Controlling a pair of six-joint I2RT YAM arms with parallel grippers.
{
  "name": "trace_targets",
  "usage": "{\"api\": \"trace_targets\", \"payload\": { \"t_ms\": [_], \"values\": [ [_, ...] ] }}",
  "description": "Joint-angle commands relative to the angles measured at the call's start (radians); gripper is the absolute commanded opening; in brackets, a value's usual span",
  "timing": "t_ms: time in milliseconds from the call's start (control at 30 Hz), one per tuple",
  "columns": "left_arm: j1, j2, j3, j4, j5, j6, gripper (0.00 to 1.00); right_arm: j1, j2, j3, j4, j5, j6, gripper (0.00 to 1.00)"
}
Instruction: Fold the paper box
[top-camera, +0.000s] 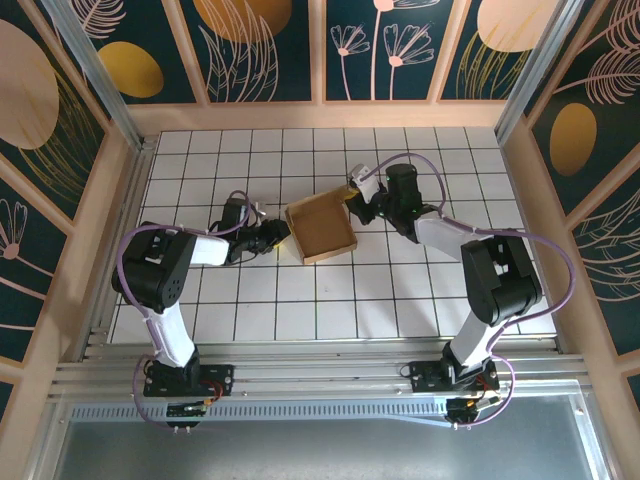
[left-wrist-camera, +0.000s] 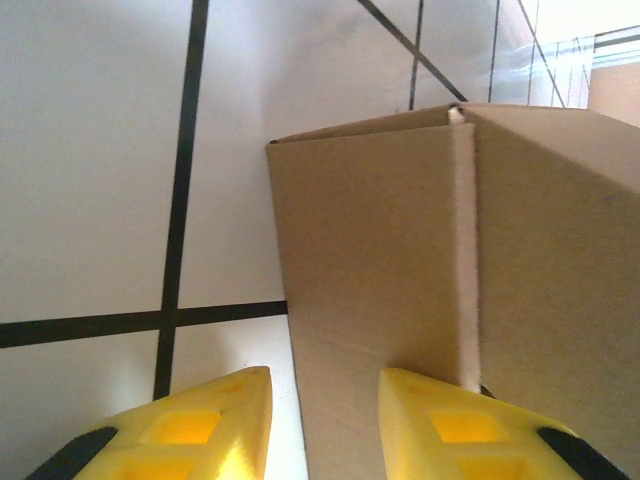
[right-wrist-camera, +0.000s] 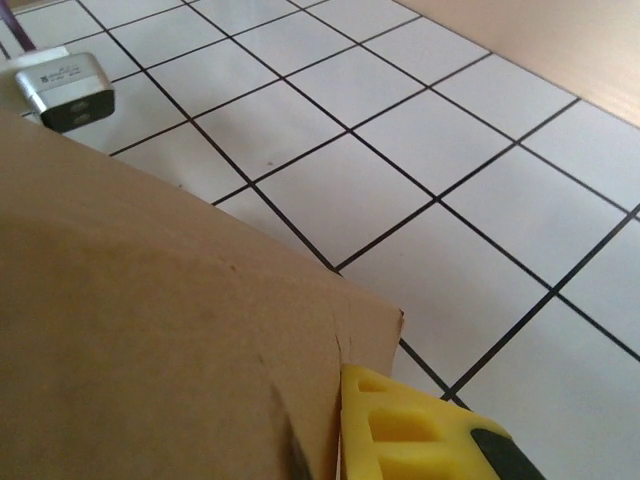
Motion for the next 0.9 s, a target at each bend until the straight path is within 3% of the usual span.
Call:
{"api": "trace_targets", "payload": {
  "t_ms": [0, 400, 633, 867],
  "values": [
    [-0.006, 0.020, 0.034, 0.008, 0.018, 0.030, 0.33, 0.052, 0.023, 0.039, -0.145, -0.014, 0.091, 0.08],
    [-0.009, 0.027, 0.057, 0.006, 0.001, 0.020, 0.33, 0.077, 0.203, 0.279, -0.530, 0.080, 0.303, 0.08],
    [-0.008, 0.024, 0.049, 0.018, 0.002, 0.013, 0.32, 0.145, 0.248, 0.280, -0.563, 0.173, 0.255, 0.08],
    [-0.009, 0.022, 0.051, 0.018, -0.002, 0.009, 0.32, 0.145, 0.240, 0.279, -0.565, 0.196, 0.323, 0.07]
  ]
}}
